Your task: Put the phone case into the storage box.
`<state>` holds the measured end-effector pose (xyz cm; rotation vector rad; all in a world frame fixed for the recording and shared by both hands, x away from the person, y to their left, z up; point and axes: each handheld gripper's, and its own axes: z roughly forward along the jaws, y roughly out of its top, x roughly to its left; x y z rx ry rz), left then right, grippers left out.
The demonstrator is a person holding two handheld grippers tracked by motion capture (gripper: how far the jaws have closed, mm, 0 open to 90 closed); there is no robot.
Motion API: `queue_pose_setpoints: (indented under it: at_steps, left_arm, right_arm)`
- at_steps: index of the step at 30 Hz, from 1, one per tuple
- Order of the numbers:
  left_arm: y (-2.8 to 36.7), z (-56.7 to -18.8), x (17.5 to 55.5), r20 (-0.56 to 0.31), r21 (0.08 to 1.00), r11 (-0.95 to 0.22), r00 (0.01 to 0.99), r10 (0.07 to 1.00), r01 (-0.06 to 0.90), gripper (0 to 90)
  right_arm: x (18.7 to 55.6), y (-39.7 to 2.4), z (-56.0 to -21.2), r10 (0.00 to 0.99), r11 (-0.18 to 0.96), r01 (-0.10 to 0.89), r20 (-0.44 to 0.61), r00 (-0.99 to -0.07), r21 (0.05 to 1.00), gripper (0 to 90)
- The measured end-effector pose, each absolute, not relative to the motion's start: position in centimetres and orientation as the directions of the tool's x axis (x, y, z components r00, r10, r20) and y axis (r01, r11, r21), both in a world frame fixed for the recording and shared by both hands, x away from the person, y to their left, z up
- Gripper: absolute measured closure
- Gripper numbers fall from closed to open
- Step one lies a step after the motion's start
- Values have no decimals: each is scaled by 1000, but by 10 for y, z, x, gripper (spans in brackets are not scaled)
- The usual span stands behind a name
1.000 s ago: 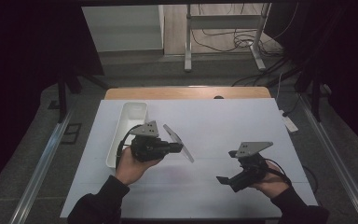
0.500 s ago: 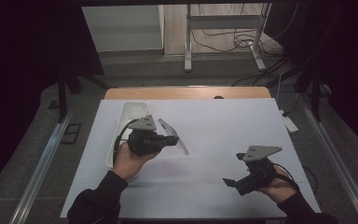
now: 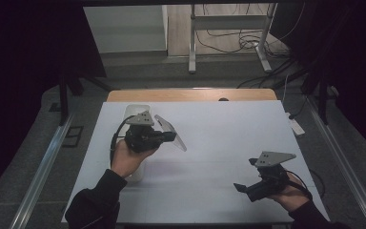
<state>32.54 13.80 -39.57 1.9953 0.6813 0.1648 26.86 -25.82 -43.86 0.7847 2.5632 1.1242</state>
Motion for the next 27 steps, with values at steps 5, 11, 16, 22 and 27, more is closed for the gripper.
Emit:
queue_pose_setpoints:
  at_steps: [5, 11, 16, 22, 27]
  left_arm:
    - [142, -392, 330, -162, 841, -359, 821, 547, 405, 888]
    - [148, -386, 335, -155, 840, -356, 811, 564, 408, 888]
    - [151, -383, 338, -154, 838, -354, 803, 575, 415, 888]
    - [159, -379, 343, -151, 831, -354, 786, 600, 430, 888]
    - [164, -375, 346, -151, 829, -344, 769, 621, 440, 888]
  right_arm:
    - [267, -264, -439, 575, 553, 388, 0, -818, 737, 2]
    - [265, -271, -440, 597, 540, 401, -1, -802, 740, 0]
    - [264, -276, -441, 614, 531, 412, -1, -790, 741, 0]
    - [261, -284, -442, 635, 522, 420, -9, -773, 743, 0]
    - [259, -290, -443, 650, 514, 432, -7, -760, 741, 0]
